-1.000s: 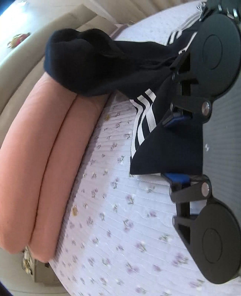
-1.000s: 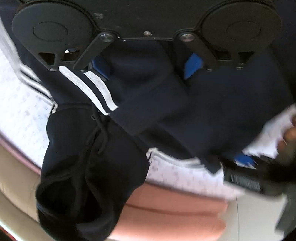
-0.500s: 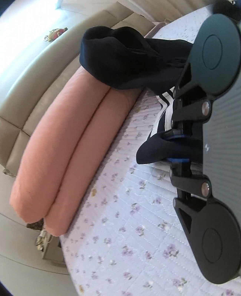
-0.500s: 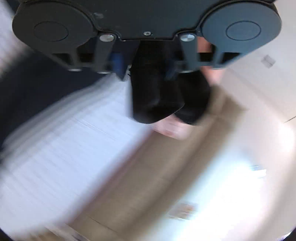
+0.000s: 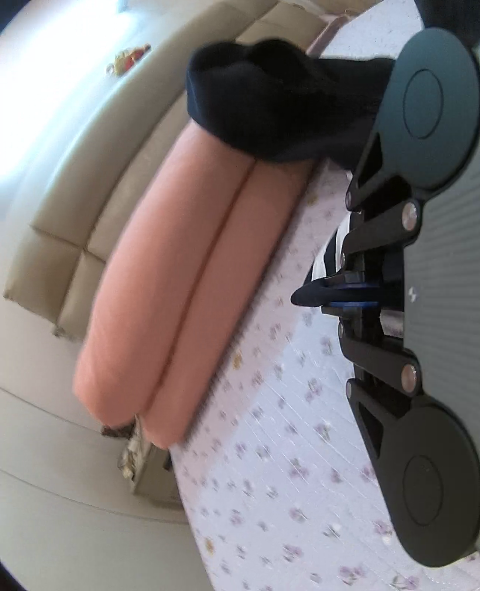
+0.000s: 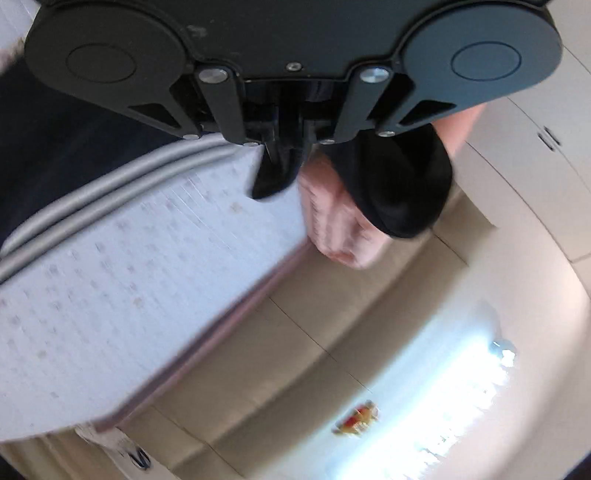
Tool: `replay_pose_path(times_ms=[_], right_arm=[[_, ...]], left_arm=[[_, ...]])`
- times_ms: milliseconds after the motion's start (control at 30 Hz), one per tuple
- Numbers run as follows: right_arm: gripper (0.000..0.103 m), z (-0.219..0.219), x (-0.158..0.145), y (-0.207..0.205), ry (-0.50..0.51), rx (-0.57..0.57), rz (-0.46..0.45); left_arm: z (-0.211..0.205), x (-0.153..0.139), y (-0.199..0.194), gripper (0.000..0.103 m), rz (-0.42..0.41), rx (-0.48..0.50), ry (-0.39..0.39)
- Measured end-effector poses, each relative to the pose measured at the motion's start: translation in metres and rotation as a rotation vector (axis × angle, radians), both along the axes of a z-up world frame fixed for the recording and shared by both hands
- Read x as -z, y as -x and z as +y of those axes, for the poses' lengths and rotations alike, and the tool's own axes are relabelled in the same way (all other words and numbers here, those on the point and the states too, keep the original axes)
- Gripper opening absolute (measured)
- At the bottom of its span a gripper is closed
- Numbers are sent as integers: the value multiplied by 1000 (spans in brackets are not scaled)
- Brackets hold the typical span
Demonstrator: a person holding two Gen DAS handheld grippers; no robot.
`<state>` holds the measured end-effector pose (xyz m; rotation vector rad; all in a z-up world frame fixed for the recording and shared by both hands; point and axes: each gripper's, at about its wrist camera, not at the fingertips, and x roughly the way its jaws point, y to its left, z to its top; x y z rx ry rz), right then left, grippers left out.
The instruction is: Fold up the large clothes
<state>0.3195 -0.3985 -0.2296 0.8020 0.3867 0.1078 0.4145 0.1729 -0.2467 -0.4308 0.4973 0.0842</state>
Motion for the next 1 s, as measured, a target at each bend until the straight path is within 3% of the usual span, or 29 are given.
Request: replay_pose_path(times_ms=[33, 167, 200, 267, 300, 333, 400, 467, 500, 533, 633, 700, 733, 767, 800, 900, 967, 1000], right_arm=[[13, -2, 6, -5, 8, -6, 36], [24, -10, 52, -28, 59, -28, 324], [21, -12, 58, -26, 57, -33, 316], [40, -18, 55, -15, 43, -20, 288], [55, -18, 48, -11, 64, 8, 285], [71, -16, 35, -5, 116, 37, 261], [88, -2, 12, 4, 267, 46, 189], [97, 20, -5, 3, 424, -5, 138], [103, 29, -6, 0, 484, -42, 143], [103, 36, -5, -6, 539, -68, 177], [103, 46, 17, -38, 619, -99, 340], [100, 40, 31, -47, 550, -112, 400], [93, 36, 36, -49, 498, -123, 408], [81, 33, 36, -47, 462, -113, 402], [21, 31, 32, -44, 432, -110, 380], [20, 27, 11, -36, 317, -85, 280], [20, 24, 1, -29, 259, -75, 213], [26, 23, 2, -28, 252, -75, 207]], left_arm=[[0, 3, -1, 7, 17, 5, -11], [3, 2, -5, 9, 42, 8, -17], [2, 2, -7, 10, 55, 11, -36], [-3, -2, -7, 14, 79, 10, -100], [-4, -5, -5, 14, 79, 9, -111], [-4, -10, -1, 14, 69, 15, -103], [-6, -23, 12, 20, 56, 70, -52], [-15, -32, 28, 41, 86, 143, -24], [-23, -35, 38, 47, 124, 167, -31], [-26, -34, 49, 52, 167, 190, -43], [-28, -22, 75, 52, 271, 239, -33], [-24, -10, 84, 48, 319, 262, 7], [-23, -8, 88, 35, 301, 255, -13], [-23, -7, 90, 14, 295, 244, -47], [-23, -9, 93, 10, 270, 256, -49], [-15, -24, 110, 7, 150, 249, -29], [-6, -25, 116, 7, 153, 237, -5], [-5, -22, 116, 7, 169, 237, -10]])
